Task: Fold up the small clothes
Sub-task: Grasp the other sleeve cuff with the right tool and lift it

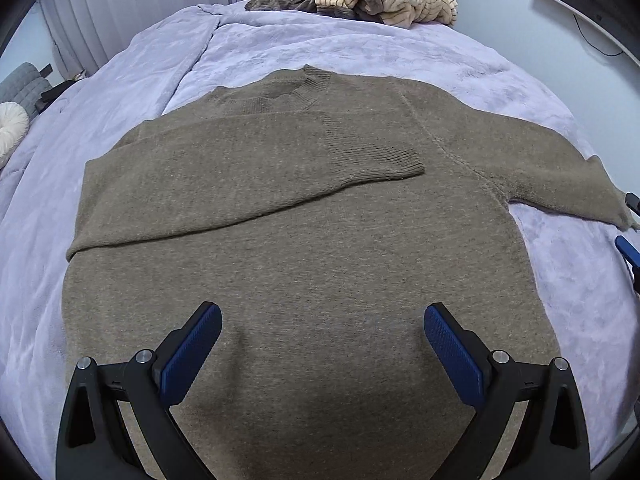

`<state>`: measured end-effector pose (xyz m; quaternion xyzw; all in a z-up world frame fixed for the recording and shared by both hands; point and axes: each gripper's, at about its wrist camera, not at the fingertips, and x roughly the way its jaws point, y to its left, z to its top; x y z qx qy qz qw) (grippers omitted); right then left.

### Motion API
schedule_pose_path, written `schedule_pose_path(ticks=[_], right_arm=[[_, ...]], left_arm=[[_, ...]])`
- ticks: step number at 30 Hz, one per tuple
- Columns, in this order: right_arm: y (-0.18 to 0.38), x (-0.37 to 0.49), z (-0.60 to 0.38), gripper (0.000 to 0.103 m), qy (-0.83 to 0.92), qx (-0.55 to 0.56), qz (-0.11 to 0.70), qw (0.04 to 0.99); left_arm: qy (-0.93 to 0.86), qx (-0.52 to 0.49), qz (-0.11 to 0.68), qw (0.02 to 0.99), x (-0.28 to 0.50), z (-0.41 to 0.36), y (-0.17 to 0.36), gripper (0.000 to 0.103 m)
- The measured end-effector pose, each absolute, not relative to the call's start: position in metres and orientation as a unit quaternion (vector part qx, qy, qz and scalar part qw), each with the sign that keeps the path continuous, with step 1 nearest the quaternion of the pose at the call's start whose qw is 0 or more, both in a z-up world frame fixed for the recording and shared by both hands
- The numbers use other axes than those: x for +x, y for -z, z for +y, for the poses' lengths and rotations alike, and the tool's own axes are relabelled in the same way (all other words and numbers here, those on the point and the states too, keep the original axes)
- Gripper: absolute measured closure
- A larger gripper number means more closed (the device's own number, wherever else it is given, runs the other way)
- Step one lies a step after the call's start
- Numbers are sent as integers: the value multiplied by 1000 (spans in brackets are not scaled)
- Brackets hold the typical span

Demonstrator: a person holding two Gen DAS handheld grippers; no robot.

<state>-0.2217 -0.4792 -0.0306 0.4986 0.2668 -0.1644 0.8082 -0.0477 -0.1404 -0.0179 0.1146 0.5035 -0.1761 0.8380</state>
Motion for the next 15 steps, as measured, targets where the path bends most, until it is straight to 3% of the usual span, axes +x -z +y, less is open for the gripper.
schedule_pose_path(ticks=[15], right_arm=[[57,-246,-551,33,212,614,142,747]], left_arm=[[197,115,510,829,-43,-180,18,2]])
